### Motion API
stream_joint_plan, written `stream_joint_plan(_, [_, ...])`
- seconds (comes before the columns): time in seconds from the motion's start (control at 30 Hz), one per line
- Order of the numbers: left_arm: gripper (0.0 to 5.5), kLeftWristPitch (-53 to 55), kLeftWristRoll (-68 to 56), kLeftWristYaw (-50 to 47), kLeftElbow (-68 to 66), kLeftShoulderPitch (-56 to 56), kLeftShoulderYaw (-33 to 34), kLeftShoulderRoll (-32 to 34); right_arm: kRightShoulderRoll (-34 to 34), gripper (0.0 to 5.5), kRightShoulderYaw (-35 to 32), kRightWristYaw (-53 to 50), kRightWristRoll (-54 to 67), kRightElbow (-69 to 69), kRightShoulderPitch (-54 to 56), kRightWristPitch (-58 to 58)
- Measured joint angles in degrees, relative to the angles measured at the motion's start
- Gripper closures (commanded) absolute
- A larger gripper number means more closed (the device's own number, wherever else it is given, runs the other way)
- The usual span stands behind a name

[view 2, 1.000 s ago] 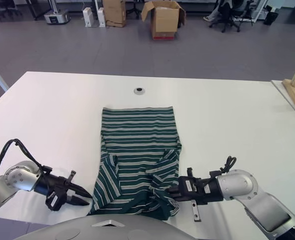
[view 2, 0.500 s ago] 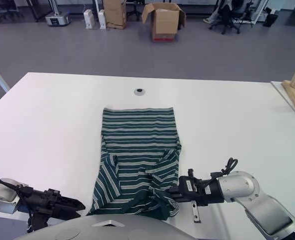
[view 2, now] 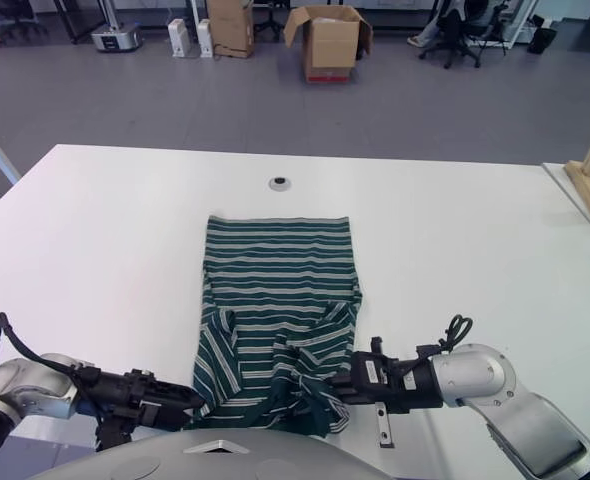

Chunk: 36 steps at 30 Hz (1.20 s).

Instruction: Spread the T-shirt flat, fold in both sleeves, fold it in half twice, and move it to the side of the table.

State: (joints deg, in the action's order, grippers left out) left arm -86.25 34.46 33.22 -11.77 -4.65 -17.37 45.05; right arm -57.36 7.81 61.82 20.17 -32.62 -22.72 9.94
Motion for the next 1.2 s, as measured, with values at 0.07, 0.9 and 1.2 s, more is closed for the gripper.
stream_joint_plan(0.07, [3.91, 1.2, 0.0, 0.4, 1.4, 1.0, -3.7, 0.4, 0.1, 5.48, 0.0, 0.0, 0.0, 0.0, 0.3, 0.1])
stream_joint_plan(0.9, [5.5, 55.1, -66.2, 29.1, 2.6, 9.9, -19.2, 8.9, -2.5, 5.48, -5.3, 6.7, 26.4, 8.9, 9.4, 23.6])
stream_joint_plan(1.2, [5.5, 98.2, -82.3, 33.5, -17.9, 53.4, -4.1, -15.8, 8.3, 5.48, -8.1, 3.6, 26.1, 50.2, 41.3, 34.7])
